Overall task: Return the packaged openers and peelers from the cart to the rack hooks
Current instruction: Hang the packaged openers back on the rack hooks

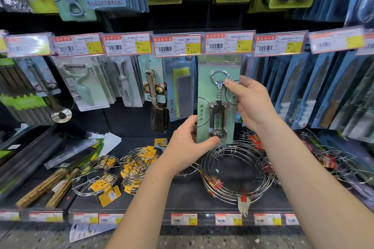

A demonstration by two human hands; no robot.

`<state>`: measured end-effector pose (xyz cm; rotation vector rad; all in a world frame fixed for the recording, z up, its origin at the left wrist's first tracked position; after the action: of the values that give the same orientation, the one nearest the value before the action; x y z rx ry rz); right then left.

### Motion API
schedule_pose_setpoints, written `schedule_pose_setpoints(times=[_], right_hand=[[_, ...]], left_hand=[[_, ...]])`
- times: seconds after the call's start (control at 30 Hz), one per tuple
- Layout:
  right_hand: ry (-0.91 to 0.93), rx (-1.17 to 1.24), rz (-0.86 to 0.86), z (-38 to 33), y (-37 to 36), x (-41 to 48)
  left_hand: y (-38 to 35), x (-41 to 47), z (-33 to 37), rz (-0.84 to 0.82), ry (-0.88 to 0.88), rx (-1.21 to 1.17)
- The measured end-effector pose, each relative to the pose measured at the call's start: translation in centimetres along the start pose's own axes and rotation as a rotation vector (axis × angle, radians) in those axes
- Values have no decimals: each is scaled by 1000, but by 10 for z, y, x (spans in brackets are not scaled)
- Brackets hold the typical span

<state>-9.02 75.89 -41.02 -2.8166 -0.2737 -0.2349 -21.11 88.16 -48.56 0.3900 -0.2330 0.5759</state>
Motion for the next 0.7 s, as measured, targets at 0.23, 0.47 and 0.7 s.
schedule_pose_setpoints(times=[0.23,0.47,0.7], right_hand=[[14,-8,19,-4,3,0],[7,-46,94,-7,3,15],[-8,-140,154,9,1,35]], left_hand=[[-1,-1,4,10,-6,-14],[-2,3,17,22,3,-107],[-2,13,-13,97,110,39]])
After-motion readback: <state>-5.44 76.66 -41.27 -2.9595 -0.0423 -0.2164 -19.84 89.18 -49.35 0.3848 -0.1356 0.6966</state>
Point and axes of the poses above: each hand's wrist, its own x-axis towards the middle knuckle, its own y-axis out of the back of the hand, z = x × y, the point moved 10 cm from there along x, towards the middle knuckle, and after that the axes turned 15 degrees about z, right-handed, at the moved point
